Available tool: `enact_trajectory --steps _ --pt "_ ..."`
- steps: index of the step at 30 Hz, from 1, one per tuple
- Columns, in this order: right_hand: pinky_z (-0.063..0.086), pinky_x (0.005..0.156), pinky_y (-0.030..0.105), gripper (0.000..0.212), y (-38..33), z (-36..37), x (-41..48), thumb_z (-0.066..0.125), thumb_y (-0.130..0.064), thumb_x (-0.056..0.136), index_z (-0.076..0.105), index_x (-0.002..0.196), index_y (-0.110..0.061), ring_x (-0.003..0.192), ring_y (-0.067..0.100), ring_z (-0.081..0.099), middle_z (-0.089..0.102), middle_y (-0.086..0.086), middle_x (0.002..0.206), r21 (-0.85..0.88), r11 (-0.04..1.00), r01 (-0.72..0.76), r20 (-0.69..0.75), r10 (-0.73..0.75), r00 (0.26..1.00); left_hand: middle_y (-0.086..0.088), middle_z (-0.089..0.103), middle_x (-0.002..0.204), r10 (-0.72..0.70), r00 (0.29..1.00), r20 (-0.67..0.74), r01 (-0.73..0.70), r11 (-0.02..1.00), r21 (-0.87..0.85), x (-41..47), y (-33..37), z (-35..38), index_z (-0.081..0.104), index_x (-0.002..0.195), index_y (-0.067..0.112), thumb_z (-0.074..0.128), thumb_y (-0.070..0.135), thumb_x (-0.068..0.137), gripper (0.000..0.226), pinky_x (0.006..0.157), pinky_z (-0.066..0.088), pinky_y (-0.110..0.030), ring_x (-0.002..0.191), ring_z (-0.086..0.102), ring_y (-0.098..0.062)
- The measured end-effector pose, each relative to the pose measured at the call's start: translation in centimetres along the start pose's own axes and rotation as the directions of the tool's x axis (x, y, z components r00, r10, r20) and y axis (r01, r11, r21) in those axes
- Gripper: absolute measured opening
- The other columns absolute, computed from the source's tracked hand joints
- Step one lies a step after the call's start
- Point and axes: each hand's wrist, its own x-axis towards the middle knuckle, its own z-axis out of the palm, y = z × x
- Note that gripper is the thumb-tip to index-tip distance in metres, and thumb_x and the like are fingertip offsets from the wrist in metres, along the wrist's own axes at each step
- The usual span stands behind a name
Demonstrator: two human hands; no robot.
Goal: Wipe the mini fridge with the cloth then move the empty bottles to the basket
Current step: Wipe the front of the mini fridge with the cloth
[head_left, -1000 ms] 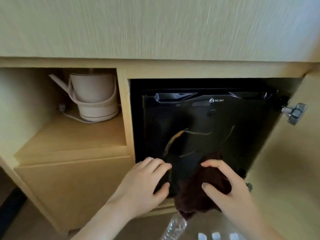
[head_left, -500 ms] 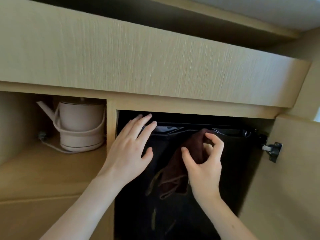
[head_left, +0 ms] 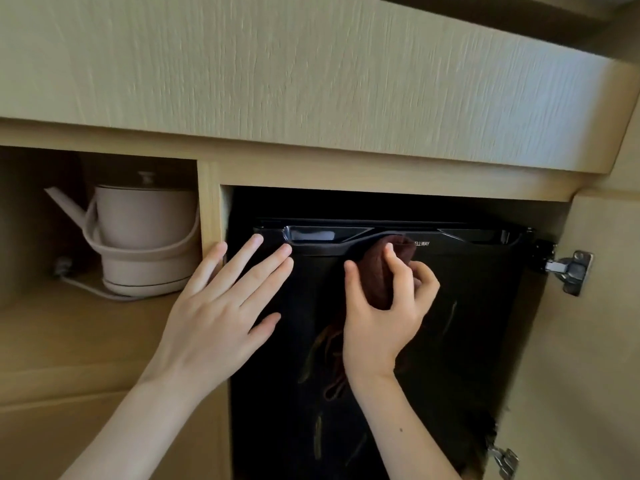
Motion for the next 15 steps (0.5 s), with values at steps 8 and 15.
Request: enact_trajectory --steps 8,15 --pt "0.048 0.091 0.019 0.033 2.6 -1.9 -0.5 0.083 -0.013 0.078 0.073 0.109 -0.009 0.106 0.006 0.053 0.052 0.009 0.112 -0.025 0.974 0.225 0.109 -0.221 0.969 0.007 0.034 0.158 -0.022 0.995 -0.093 0.019 0.999 -0.039 0.1 -0.2 0.8 0.044 0.148 0.019 0.058 0.036 0.089 0.063 0.123 0.010 -0.045 0.149 0.025 -0.020" --pt "0.048 0.090 0.021 0.030 2.1 -0.3 1.0 0.079 -0.013 0.083 0.071 0.110 -0.004 0.103 0.008 0.053 0.052 0.014 0.112 -0.048 0.972 0.229 -0.042 -0.231 0.972 0.010 0.033 0.158 -0.042 0.998 -0.052 0.038 0.996 -0.083 0.1 0.0 0.5 0.044 0.148 0.024 0.061 0.035 0.083 0.068 0.123 0.003 -0.044 0.151 0.020 -0.019"
